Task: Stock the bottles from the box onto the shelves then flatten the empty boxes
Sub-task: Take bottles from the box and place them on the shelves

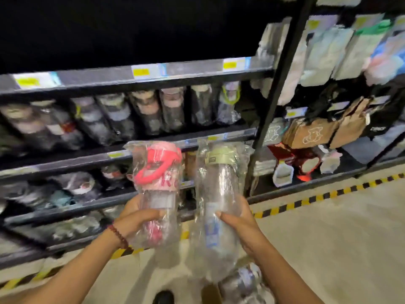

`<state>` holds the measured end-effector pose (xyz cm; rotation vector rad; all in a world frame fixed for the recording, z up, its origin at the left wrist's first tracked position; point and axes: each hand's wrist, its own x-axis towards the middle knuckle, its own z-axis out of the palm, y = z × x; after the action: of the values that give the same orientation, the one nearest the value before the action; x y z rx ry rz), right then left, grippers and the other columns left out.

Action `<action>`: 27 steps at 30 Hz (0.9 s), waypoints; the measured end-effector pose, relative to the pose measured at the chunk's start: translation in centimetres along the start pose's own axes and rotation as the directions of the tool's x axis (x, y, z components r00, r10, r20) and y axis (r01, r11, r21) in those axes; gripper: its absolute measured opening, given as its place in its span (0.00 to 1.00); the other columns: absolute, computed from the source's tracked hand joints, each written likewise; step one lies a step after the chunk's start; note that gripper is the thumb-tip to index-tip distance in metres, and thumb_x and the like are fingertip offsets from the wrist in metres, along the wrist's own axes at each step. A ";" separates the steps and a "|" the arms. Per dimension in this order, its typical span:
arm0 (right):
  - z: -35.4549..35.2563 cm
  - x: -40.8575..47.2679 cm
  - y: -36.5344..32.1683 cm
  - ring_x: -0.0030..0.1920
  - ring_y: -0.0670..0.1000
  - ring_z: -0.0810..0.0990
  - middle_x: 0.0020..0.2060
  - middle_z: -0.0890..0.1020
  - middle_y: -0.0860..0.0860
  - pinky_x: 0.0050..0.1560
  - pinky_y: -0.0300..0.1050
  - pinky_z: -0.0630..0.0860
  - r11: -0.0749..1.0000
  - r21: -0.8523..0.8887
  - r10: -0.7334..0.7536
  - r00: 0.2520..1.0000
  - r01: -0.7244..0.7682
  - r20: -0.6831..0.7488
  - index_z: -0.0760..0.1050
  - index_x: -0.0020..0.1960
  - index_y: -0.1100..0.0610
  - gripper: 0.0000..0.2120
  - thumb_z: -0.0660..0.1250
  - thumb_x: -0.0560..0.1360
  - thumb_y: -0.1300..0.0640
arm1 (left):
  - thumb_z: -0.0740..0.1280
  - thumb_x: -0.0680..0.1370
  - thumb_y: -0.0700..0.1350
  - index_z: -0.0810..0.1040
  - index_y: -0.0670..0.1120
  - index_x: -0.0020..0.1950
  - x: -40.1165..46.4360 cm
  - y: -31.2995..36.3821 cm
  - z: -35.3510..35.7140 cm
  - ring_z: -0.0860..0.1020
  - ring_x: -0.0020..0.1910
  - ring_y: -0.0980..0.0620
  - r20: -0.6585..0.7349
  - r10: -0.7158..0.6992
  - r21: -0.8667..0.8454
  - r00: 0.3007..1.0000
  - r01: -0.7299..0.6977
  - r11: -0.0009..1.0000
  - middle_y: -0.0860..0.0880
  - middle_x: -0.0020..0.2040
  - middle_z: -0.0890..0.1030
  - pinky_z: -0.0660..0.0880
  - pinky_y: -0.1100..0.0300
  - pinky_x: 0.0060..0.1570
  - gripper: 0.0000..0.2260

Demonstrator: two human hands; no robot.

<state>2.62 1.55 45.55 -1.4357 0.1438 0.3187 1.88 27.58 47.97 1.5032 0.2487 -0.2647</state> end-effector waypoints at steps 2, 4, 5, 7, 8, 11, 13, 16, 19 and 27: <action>3.7 0.8 -1.0 0.56 0.46 0.80 0.59 0.78 0.47 0.56 0.46 0.78 1.000 -0.019 0.005 0.993 -0.003 0.122 0.65 0.68 0.47 0.38 0.77 0.62 0.54 | 0.76 0.50 0.46 0.77 0.40 0.54 -2.3 0.6 -3.6 0.83 0.39 0.51 -0.114 0.009 -0.029 0.993 -0.013 0.999 0.47 0.41 0.84 0.78 0.60 0.35 0.34; 7.4 1.4 -2.0 0.60 0.47 0.78 0.61 0.77 0.46 0.61 0.51 0.75 0.998 -0.067 0.028 0.973 -0.013 0.229 0.64 0.70 0.45 0.43 0.77 0.58 0.50 | 0.76 0.49 0.46 0.77 0.43 0.52 -4.6 0.9 -6.9 0.83 0.39 0.50 -0.218 0.009 -0.074 0.976 -0.026 0.997 0.47 0.41 0.84 0.78 0.59 0.36 0.32; 9.2 1.8 -2.4 0.60 0.49 0.78 0.62 0.77 0.46 0.63 0.54 0.74 0.997 -0.082 0.033 0.960 -0.011 0.278 0.64 0.70 0.45 0.45 0.77 0.56 0.48 | 0.76 0.49 0.46 0.77 0.43 0.52 -5.7 1.0 -8.4 0.83 0.41 0.47 -0.267 0.010 -0.088 0.964 -0.035 0.995 0.46 0.42 0.84 0.79 0.56 0.38 0.32; 12.8 2.4 -3.0 0.59 0.50 0.79 0.61 0.78 0.48 0.61 0.56 0.75 0.996 -0.093 0.044 0.930 -0.011 0.365 0.65 0.69 0.46 0.44 0.77 0.55 0.48 | 0.76 0.49 0.47 0.77 0.43 0.53 -7.7 1.1 -11.4 0.81 0.46 0.41 -0.358 0.006 -0.122 0.934 -0.053 0.991 0.41 0.46 0.83 0.79 0.48 0.46 0.33; 14.6 2.6 -3.3 0.58 0.51 0.80 0.60 0.79 0.49 0.60 0.56 0.76 0.994 -0.107 0.053 0.915 -0.011 0.400 0.65 0.69 0.46 0.44 0.77 0.55 0.49 | 0.76 0.49 0.46 0.77 0.43 0.53 -8.6 1.2 -12.8 0.81 0.46 0.40 -0.396 -0.002 -0.144 0.918 -0.060 0.988 0.40 0.47 0.82 0.78 0.46 0.49 0.33; 19.7 3.4 -3.4 0.57 0.52 0.80 0.59 0.79 0.49 0.58 0.57 0.77 0.990 -0.138 0.073 0.879 -0.008 0.471 0.63 0.70 0.46 0.45 0.77 0.55 0.50 | 0.76 0.51 0.42 0.78 0.44 0.52 -10.9 1.1 -16.9 0.81 0.45 0.41 -0.480 -0.024 -0.201 0.877 -0.083 0.976 0.40 0.47 0.82 0.77 0.46 0.49 0.29; 23.1 4.0 -3.3 0.54 0.51 0.81 0.56 0.79 0.48 0.52 0.52 0.80 0.989 -0.146 0.076 0.863 -0.003 0.500 0.63 0.69 0.46 0.42 0.76 0.59 0.53 | 0.76 0.50 0.44 0.78 0.43 0.54 -12.0 0.9 -19.6 0.81 0.48 0.39 -0.512 -0.025 -0.224 0.859 -0.106 0.969 0.39 0.49 0.82 0.77 0.44 0.50 0.32; 28.1 5.0 -2.8 0.52 0.50 0.81 0.56 0.78 0.49 0.41 0.43 0.80 0.987 -0.158 0.092 0.843 -0.009 0.530 0.63 0.68 0.46 0.36 0.75 0.64 0.58 | 0.76 0.49 0.46 0.77 0.44 0.55 -12.9 0.6 -23.8 0.80 0.48 0.40 -0.554 -0.025 -0.235 0.832 -0.127 0.964 0.40 0.49 0.82 0.78 0.48 0.46 0.34; 33.3 6.4 -2.3 0.53 0.51 0.81 0.57 0.78 0.51 0.42 0.44 0.80 0.986 -0.167 0.104 0.831 -0.014 0.547 0.64 0.67 0.48 0.37 0.73 0.61 0.57 | 0.76 0.49 0.47 0.77 0.44 0.55 -12.8 0.2 -28.8 0.81 0.47 0.42 -0.573 -0.020 -0.229 0.820 -0.137 0.964 0.41 0.49 0.82 0.79 0.51 0.44 0.35; 47.8 12.0 1.4 0.53 0.45 0.79 0.56 0.77 0.46 0.43 0.39 0.78 0.985 -0.173 0.107 0.861 -0.023 0.498 0.62 0.69 0.46 0.41 0.73 0.60 0.57 | 0.75 0.50 0.47 0.76 0.39 0.55 -8.0 -0.1 -44.5 0.82 0.35 0.52 -0.497 0.004 -0.165 0.868 -0.099 0.981 0.49 0.37 0.84 0.77 0.63 0.32 0.34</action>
<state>9.16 50.39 47.25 -1.4614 -0.2710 0.7689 -5.66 72.14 48.07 1.3678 0.6259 0.1948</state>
